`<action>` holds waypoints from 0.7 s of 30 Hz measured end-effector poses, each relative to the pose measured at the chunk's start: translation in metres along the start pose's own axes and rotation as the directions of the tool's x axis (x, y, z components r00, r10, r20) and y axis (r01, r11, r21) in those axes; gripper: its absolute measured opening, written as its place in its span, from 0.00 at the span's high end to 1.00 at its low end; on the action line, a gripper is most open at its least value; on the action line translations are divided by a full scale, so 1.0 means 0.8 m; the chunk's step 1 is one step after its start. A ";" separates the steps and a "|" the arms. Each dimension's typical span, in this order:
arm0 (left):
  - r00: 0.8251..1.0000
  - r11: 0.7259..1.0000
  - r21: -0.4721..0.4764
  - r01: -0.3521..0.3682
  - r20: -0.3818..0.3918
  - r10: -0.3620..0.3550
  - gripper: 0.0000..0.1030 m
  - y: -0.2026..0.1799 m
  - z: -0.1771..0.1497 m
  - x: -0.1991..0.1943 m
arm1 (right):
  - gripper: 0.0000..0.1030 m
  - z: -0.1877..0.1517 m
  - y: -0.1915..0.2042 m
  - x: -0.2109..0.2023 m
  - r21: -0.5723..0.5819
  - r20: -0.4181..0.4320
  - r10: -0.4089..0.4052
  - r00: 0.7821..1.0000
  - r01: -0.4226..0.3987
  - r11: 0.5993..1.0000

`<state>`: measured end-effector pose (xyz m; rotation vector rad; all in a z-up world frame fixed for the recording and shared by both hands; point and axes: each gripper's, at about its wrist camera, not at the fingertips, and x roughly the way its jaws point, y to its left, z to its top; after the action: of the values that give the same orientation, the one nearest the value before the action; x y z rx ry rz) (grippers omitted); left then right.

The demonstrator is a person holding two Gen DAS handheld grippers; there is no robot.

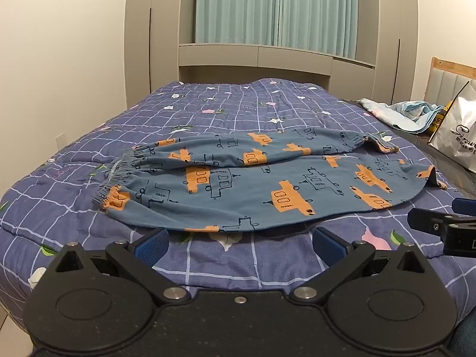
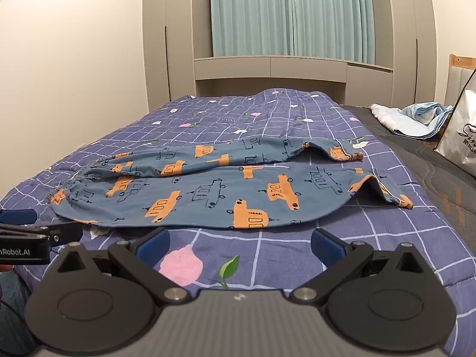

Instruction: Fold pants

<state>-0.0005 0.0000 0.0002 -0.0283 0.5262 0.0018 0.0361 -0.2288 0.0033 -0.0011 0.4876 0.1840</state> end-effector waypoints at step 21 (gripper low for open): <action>1.000 1.000 0.000 -0.001 -0.002 0.001 0.00 0.000 0.000 0.000 | 0.00 0.002 0.001 -0.003 0.001 -0.002 -0.001 1.000 0.001 1.000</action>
<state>-0.0005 -0.0001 0.0004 -0.0279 0.5283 0.0023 0.0345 -0.2287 0.0057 -0.0003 0.4901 0.1825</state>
